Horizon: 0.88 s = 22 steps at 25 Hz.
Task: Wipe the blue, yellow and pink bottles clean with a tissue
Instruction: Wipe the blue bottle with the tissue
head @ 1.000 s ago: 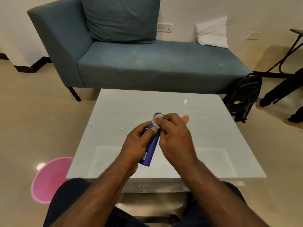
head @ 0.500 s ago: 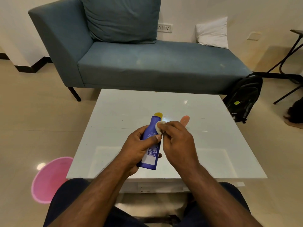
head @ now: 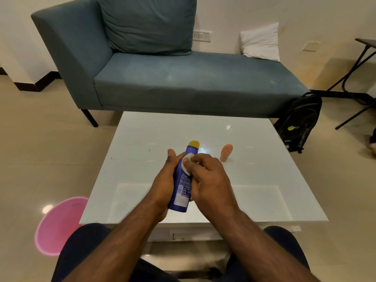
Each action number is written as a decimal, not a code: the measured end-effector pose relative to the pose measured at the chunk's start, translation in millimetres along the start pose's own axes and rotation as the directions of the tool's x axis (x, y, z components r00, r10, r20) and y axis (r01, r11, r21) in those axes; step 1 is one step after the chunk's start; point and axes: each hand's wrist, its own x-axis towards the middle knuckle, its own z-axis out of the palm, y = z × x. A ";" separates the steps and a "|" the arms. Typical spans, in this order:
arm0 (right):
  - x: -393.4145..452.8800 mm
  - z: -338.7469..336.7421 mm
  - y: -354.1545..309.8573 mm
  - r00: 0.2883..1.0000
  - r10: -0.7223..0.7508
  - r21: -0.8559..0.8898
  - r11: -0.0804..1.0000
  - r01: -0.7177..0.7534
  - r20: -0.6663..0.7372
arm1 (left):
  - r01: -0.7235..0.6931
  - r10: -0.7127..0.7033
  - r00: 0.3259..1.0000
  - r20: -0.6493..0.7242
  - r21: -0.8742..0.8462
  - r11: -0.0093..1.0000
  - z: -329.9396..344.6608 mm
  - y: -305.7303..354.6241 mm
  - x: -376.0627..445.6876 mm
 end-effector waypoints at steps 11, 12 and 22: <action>15.7 -5.6 -1.1 0.994 0.108 0.184 0.977 -0.107 0.007 | -0.030 0.037 0.997 -0.064 0.097 0.995 5.4 -8.2 3.0; 18.3 -5.1 1.2 0.995 0.089 0.164 0.983 -0.081 -0.041 | -0.028 0.034 0.997 -0.067 0.098 0.995 6.6 -8.8 2.7; 9.1 -2.9 1.1 0.997 0.071 0.120 0.991 -0.066 -0.040 | -0.020 0.019 0.997 -0.070 -0.018 1.000 6.7 -3.3 -0.3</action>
